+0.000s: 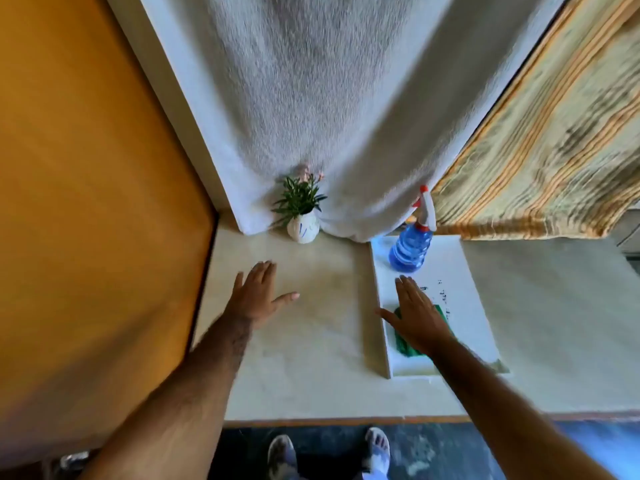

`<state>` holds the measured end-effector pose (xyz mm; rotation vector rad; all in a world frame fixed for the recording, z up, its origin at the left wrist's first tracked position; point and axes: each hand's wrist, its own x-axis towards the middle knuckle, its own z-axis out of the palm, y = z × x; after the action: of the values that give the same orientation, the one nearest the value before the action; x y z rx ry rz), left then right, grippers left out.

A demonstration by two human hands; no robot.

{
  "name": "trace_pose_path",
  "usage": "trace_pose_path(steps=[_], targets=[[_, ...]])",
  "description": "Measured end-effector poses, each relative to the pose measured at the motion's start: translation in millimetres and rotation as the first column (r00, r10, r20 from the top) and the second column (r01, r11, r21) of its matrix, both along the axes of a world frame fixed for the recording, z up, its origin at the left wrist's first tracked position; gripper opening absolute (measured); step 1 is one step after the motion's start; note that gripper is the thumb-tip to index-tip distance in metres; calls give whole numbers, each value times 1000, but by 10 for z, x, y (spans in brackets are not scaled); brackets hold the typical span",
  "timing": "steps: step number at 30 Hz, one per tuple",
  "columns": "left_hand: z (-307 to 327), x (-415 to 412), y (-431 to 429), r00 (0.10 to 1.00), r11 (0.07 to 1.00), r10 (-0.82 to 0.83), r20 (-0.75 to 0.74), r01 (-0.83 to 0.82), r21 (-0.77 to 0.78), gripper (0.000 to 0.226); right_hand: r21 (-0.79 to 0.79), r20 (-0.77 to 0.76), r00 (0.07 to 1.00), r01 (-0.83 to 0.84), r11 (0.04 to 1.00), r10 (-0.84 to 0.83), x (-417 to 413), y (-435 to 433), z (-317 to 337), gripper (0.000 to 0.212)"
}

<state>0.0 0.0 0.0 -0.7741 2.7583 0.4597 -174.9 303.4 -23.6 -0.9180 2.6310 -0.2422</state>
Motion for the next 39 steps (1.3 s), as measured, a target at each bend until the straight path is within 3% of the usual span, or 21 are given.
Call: trace_pose_path(steps=[4,8,14,17,21,26,29,33,37,39], targets=[[-501,221,108,998,998,48,47,-50,48,102,52,-39,996,77,996,-75,147,244,-312,99],[-792,359,266,998,999,33,46,-33,-16,118,34,-77,995,58,998,-55,269,369,-552,101],[-1040,456,327,998,996,8,-60,-13,-84,121,-42,-58,995,82,996,-84,303,370,-637,99],[-1152,488,329,995,994,0,-97,-11,-111,113,-157,-17,987,152,976,-157,142,279,-537,107],[-1262,494,324,988,989,-5,-153,-18,-147,99,-428,141,917,395,813,-372,-468,-41,-142,107],[-1388,512,308,984,979,-9,-178,-27,-201,94,-716,271,896,432,549,-351,-1186,-435,251,101],[-1440,525,302,983,972,-18,-185,-26,-233,93,-769,352,881,464,439,-315,-1383,-625,270,71],[-1475,530,314,975,966,-21,-222,-37,-255,93,-755,421,797,573,320,-432,-1451,-762,165,36],[-1450,530,313,975,962,-17,-220,-44,-269,93,-776,397,788,562,286,-471,-1426,-788,182,46],[-1437,535,321,975,961,-17,-221,-45,-272,93,-800,372,807,530,282,-459,-1326,-774,293,39]])
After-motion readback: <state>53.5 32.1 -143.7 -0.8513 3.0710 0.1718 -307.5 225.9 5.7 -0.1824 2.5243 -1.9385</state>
